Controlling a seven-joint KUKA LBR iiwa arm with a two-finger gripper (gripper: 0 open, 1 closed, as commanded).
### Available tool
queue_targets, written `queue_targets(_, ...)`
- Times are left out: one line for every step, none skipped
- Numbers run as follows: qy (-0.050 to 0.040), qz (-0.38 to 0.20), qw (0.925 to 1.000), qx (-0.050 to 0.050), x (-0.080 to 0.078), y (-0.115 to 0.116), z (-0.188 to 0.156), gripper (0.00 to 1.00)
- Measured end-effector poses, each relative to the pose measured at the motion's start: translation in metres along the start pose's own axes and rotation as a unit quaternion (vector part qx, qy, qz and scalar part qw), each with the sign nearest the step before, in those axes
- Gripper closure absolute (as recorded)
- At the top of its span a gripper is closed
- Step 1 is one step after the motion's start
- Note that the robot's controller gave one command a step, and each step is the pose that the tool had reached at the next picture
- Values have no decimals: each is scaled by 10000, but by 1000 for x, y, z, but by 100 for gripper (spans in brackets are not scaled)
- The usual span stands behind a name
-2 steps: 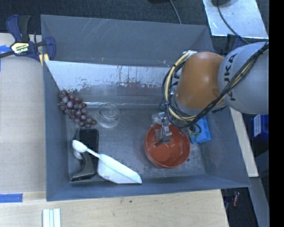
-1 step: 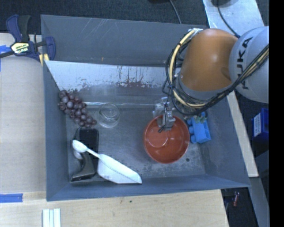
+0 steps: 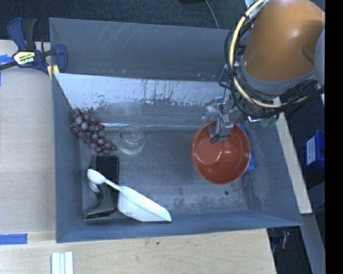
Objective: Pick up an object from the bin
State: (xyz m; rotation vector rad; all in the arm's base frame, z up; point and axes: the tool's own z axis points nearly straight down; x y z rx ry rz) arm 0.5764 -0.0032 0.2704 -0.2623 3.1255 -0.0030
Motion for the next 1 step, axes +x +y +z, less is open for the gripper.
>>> queue_targets(-11,12,10000,1,2,-2,-30,100)
